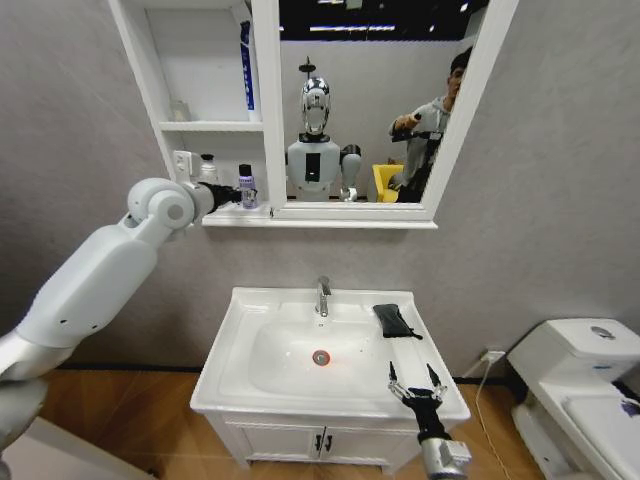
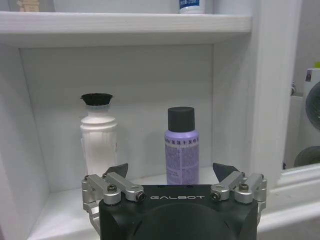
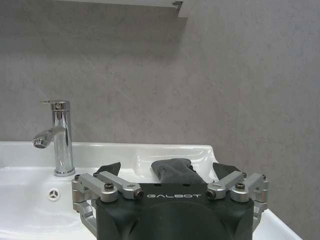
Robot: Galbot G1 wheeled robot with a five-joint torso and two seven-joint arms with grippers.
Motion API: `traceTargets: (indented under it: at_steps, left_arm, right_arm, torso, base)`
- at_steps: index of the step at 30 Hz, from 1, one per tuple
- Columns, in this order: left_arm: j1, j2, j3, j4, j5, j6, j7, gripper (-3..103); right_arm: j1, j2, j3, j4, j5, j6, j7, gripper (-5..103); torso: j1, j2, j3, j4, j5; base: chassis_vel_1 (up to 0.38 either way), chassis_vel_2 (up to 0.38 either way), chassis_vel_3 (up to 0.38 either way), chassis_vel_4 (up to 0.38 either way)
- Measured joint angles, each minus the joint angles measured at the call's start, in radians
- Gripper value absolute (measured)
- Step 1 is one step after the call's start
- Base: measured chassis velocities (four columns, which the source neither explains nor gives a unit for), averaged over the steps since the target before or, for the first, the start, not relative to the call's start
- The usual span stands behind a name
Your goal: Move facial cleanser and shampoo from washbasin to cabinet, then wipe washbasin with towel.
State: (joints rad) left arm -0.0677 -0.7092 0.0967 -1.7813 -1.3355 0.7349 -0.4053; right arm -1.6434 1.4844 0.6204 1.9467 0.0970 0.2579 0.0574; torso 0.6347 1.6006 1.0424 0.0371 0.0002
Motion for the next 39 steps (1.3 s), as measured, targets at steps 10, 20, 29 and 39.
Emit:
traceTargets:
  at_steps: [10, 20, 29, 39]
  left_arm:
    - [0.480, 0.179, -0.243, -0.358, 0.067, -0.118, 0.060, 100]
    - [1.269, -0.028, -0.696, -0.467, 0.555, -0.302, 0.262, 100]
    - [1.776, -0.442, -0.901, -0.557, 0.955, -0.509, 0.433, 100]
    - [1.905, -0.677, -0.843, -0.534, 1.132, -0.644, 0.464, 100]
  right_arm:
    - [-0.008, 0.005, -0.009, 0.011, -0.015, -0.002, -0.001, 100]
    - [-0.060, 0.016, 0.006, 0.025, -0.016, 0.028, 0.004, 100]
    - [-0.082, 0.009, -0.005, 0.023, -0.024, 0.043, 0.003, 100]
    - [-0.187, 0.011, -0.035, 0.186, -0.031, 0.049, -0.001, 100]
  torso:
    - [0.000, 0.000, 0.000, 0.0001, 0.0002]
    - [0.000, 0.000, 0.000, 0.0000, -0.0003]
    - [0.000, 0.000, 0.000, -0.0001, 0.0002]
    - [0.000, 0.000, 0.000, -0.0001, -0.0001]
  base:
    - [0.000, 0.000, 0.000, 0.000]
    - [0.000, 0.000, 0.000, 0.000]
    - [0.000, 0.000, 0.000, 0.000]
    - [0.000, 0.000, 0.000, 0.000]
